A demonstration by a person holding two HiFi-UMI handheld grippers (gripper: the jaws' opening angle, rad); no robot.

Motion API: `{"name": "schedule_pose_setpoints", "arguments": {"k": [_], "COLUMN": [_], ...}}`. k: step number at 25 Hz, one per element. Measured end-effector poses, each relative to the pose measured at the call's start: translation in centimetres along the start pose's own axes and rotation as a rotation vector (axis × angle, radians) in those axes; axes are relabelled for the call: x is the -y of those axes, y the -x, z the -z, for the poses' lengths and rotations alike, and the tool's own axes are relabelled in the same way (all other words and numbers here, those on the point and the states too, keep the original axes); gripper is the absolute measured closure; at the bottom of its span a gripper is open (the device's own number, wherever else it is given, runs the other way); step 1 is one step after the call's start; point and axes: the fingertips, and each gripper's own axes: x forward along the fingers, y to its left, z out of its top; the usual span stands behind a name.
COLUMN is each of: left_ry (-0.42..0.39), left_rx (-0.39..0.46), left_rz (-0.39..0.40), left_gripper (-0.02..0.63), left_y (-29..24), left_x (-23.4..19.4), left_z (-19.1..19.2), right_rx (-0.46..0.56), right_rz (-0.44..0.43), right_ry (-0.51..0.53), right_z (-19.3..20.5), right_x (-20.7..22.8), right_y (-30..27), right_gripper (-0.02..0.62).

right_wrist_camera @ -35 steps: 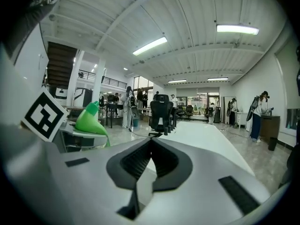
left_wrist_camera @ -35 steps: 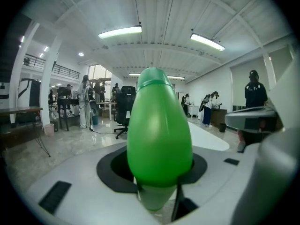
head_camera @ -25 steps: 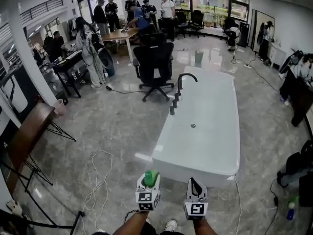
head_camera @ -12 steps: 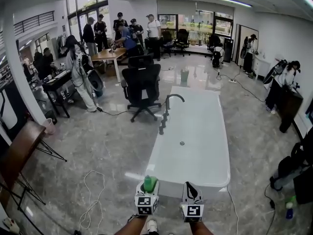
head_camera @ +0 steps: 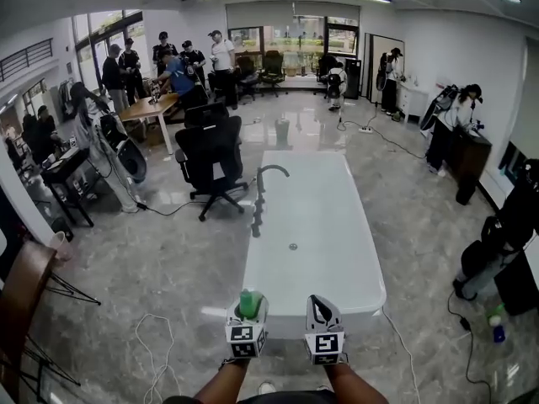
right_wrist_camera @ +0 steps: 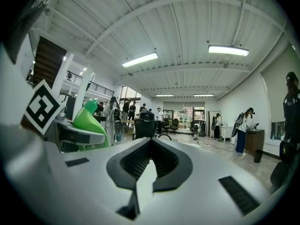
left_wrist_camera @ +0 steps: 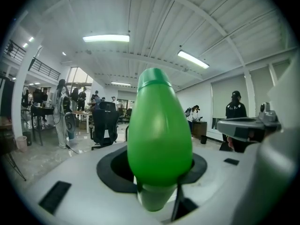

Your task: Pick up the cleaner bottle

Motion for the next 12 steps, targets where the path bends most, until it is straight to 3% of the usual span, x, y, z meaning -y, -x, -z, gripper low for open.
{"name": "schedule_pose_setpoints", "arguments": {"k": [4, 12], "left_ry": [-0.013, -0.008], "left_rx": [0.033, 0.046], "left_rz": [0.028, 0.056], "left_gripper": [0.425, 0.425], "left_y": [-0.2, -0.8], "left_x": [1.1, 5.3], "left_z": [-0.8, -2.4], "right_rx": [0.034, 0.025], "right_rz": [0.008, 0.039], "right_ry": [-0.021, 0.003], "right_z": [-2.5, -3.7], "right_x": [0.7, 4.2], "right_y": [0.2, 1.7], "right_gripper": [0.578, 0.578]}}
